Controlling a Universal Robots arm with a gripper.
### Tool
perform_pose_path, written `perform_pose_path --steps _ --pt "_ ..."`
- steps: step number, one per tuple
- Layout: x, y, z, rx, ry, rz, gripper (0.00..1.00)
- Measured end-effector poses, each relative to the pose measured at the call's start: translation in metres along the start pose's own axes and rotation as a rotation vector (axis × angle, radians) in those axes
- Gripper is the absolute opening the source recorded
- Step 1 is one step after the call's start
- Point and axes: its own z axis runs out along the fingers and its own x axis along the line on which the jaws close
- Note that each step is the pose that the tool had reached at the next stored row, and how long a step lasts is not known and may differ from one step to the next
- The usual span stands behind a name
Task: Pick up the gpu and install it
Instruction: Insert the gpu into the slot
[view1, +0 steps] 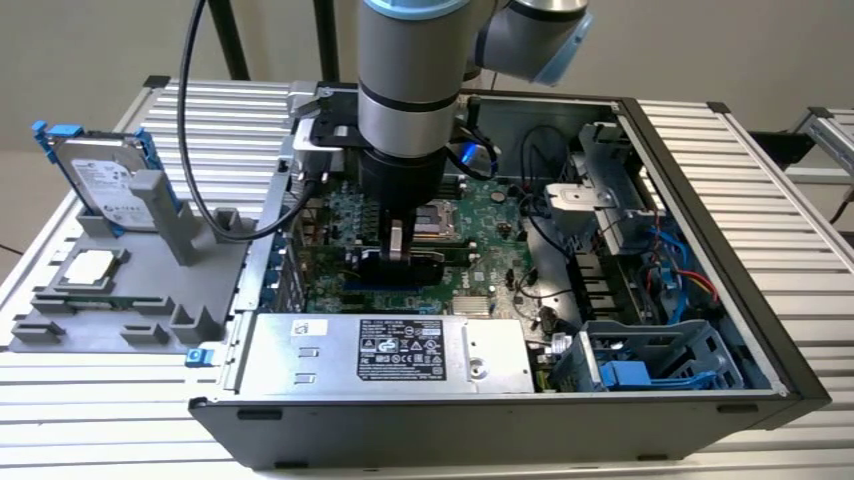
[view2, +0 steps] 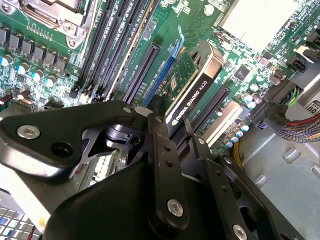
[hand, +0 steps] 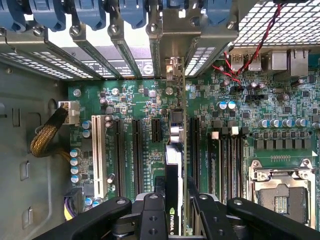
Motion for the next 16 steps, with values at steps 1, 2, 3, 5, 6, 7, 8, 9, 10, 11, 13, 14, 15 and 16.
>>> perform_pose_path --steps 1,2,3,5,6,7,8,9,10,11,13,14,15,16 --pt "0.0000 0.0000 0.0000 0.0000 0.0000 0.000 0.00" --pt "0.0000 0.0000 0.0000 0.0000 0.0000 0.000 0.00" --pt "0.0000 0.0000 0.0000 0.0000 0.0001 0.000 0.00" --pt "0.0000 0.0000 0.0000 0.0001 0.0001 0.000 0.00" --pt "0.0000 0.0000 0.0000 0.0001 0.0001 0.000 0.00" --pt "0.0000 0.0000 0.0000 0.0001 0.0002 0.000 0.00" --pt "0.0000 0.0000 0.0000 0.0000 0.0002 0.000 0.00" --pt "0.0000 0.0000 0.0000 0.0000 0.0002 0.000 0.00" --pt "0.0000 0.0000 0.0000 0.0000 0.0002 0.000 0.00" --pt "0.0000 0.0000 0.0001 0.0000 0.0003 0.000 0.00" --pt "0.0000 0.0000 0.0002 0.0000 0.0003 0.000 0.00" --pt "0.0000 0.0000 0.0003 0.0000 0.0003 0.000 0.00" --pt "0.0000 0.0000 0.0005 0.0000 0.0004 0.000 0.00" --pt "0.0000 0.0000 0.0007 0.0000 0.0006 0.000 0.00"
